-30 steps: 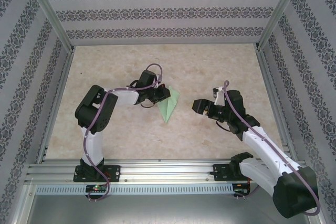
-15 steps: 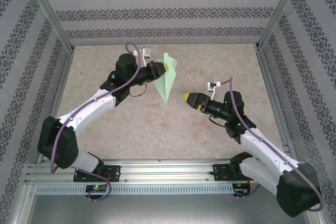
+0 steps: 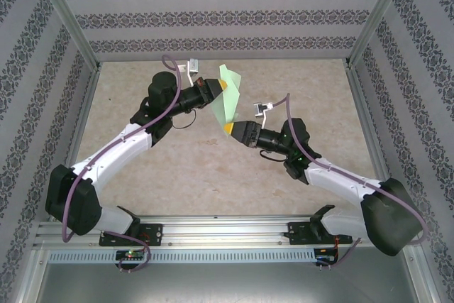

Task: Fold a paper plane with a square sheet of paper (fold left side to right side)
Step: Turn over the paper at the center of the table.

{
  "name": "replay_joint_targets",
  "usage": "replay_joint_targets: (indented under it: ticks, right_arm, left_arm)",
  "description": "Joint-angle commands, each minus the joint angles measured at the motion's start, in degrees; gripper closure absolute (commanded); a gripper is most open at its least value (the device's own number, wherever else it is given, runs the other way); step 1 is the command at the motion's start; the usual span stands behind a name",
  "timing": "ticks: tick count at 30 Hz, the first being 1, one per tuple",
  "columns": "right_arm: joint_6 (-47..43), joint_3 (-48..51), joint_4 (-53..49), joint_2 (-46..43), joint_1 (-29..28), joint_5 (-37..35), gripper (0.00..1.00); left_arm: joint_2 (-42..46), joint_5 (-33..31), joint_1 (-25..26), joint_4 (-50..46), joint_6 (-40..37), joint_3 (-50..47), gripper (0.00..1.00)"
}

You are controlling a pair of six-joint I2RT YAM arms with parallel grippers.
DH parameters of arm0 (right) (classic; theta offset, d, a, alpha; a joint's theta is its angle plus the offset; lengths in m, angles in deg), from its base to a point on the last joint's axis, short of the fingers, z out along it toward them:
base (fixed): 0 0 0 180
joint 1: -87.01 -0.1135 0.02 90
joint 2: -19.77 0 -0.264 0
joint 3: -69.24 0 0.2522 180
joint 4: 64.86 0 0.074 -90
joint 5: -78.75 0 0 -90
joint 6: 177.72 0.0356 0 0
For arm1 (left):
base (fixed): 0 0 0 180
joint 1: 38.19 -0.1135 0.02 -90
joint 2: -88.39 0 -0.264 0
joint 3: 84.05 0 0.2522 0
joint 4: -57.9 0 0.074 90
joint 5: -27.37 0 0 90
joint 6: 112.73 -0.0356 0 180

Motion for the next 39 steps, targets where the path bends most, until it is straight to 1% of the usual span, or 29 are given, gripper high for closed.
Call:
replay_joint_targets:
  ticks: [1, 8, 14, 16, 17, 19, 21, 23, 24, 25, 26, 28, 29, 31, 34, 36, 39]
  right_arm:
    - [3.0, -2.3, 9.5, 2.1, -0.7, 1.3, 0.16]
    - [2.3, -2.9, 8.5, 2.0, -0.7, 1.9, 0.46]
    - [-1.4, -3.1, 1.3, -0.4, -0.6, 1.2, 0.72]
    - [-3.1, -3.1, -2.3, -1.4, -0.4, 0.8, 0.8]
    - [-3.9, -3.2, -4.0, -1.9, -0.4, 0.6, 0.83]
    - [-6.3, -3.8, -8.8, -2.9, -0.2, 0.2, 0.89]
    - [-9.1, -4.6, -14.7, -3.9, -0.1, -0.6, 0.93]
    - [-13.2, -5.8, -20.8, -4.9, -0.1, -2.0, 0.95]
    - [-15.7, -6.6, -25.6, -5.5, -0.1, -3.2, 0.94]
    - [-18.6, -7.8, -31.5, -6.0, -0.3, -5.2, 0.95]
    - [-22.3, -9.4, -37.8, -6.2, -0.4, -7.6, 0.95]
    - [-30.4, -14.1, -53.1, -5.8, -1.6, -15.5, 0.95]
    - [-33.3, -16.1, -58.4, -5.2, -2.7, -20.2, 0.95]
    - [-38.0, -21.2, -71.4, -2.7, -6.0, -33.6, 0.96]
    - [-39.5, -27.8, -84.9, 3.4, -11.4, -52.6, 0.96]
    - [-38.6, -32.0, -91.6, 8.3, -14.7, -62.3, 0.96]
    - [-36.5, -39.1, -101.4, 17.3, -19.4, -74.1, 0.94]
  left_arm:
    - [1.3, 2.2, 0.5, 5.1, 3.4, -1.0, 0.95]
    - [1.5, 2.0, 0.6, 5.2, 4.3, -2.4, 0.95]
    - [1.6, 1.7, 0.6, 3.4, 3.9, -3.4, 0.93]
    - [1.5, 1.7, 0.6, 2.9, 3.6, -3.5, 0.9]
    - [1.6, 1.6, 0.6, 2.4, 3.3, -3.5, 0.88]
    - [2.1, 1.2, 0.6, 0.4, 2.0, -3.4, 0.78]
    - [3.3, -0.4, 0.5, -3.4, -0.3, -3.2, 0.71]
    - [5.5, -3.3, 0.4, -9.7, -5.1, -2.6, 0.6]
    - [7.2, -5.9, 0.4, -14.5, -8.0, -2.1, 0.52]
    - [9.1, -9.6, 0.4, -19.8, -11.0, -1.4, 0.46]
    - [10.7, -13.5, 0.4, -24.6, -13.4, -1.0, 0.43]
    - [15.2, -22.4, 0.3, -33.3, -17.1, -0.8, 0.39]
    - [17.2, -26.3, 0.3, -36.2, -18.1, -1.1, 0.38]
    - [22.0, -34.0, 0.3, -41.1, -18.8, -2.7, 0.34]
    - [27.9, -43.0, 0.3, -47.2, -18.2, -5.1, 0.32]
    - [31.3, -47.7, 0.3, -50.3, -17.0, -6.7, 0.31]
    - [36.5, -53.0, 0.3, -53.0, -15.6, -9.3, 0.3]
